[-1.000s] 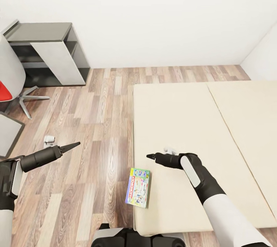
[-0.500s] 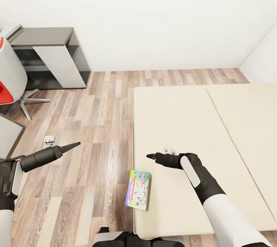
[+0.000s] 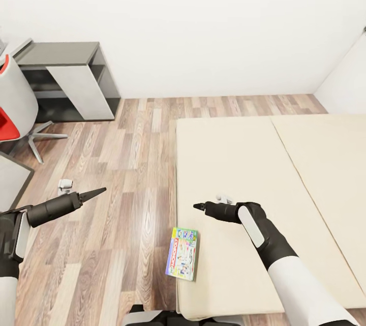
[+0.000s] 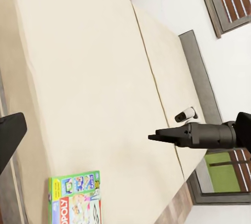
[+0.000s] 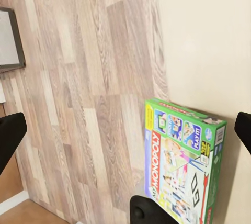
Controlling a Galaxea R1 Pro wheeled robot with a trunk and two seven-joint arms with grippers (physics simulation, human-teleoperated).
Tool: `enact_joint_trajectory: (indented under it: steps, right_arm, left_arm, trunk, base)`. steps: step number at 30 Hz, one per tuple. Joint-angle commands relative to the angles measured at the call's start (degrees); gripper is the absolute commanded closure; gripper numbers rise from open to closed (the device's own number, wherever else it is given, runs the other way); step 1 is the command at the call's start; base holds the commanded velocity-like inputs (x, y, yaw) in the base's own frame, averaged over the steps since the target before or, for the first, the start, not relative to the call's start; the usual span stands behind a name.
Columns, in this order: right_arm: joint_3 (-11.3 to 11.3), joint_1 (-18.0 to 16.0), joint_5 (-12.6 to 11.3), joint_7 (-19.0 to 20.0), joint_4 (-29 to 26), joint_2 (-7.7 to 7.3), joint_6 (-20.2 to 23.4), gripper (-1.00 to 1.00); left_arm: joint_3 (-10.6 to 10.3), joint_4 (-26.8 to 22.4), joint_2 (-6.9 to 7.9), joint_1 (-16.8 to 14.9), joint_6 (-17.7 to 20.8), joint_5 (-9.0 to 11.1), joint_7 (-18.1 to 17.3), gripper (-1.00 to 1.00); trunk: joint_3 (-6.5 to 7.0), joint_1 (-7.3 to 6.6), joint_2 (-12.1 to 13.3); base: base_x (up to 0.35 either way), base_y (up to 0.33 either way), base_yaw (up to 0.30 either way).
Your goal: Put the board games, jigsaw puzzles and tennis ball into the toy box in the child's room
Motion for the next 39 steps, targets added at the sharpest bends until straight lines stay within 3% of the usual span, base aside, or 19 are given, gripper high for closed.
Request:
enact_joint_trajectory:
  steps: [1,27,39]
  right_arm:
    - [0.0,0.0,0.3,0.3,0.0,0.02,0.2,-1.00]
    - [-0.1,0.0,0.3,0.3,0.0,0.03,0.1,-1.00]
    - [0.0,0.0,0.3,0.3,0.0,0.11,0.1,-1.00]
  left_arm:
    - [0.0,0.0,0.01,0.0,0.6,0.1,-0.2,-1.00]
    - [0.0,0.0,0.00,0.0,0.6,0.1,-0.2,-1.00]
    - [0.0,0.0,-0.04,0.0,0.5,0.1,-0.2,-1.00]
  trunk:
    - [0.02,0.03,-0.1]
    - [0.44,0.03,-0.1]
    - [1.44,0.03,-0.1]
  base:
    - [0.000,0.000,0.000]
    - [0.000,0.000,0.000]
    - [0.000,0.000,0.000]
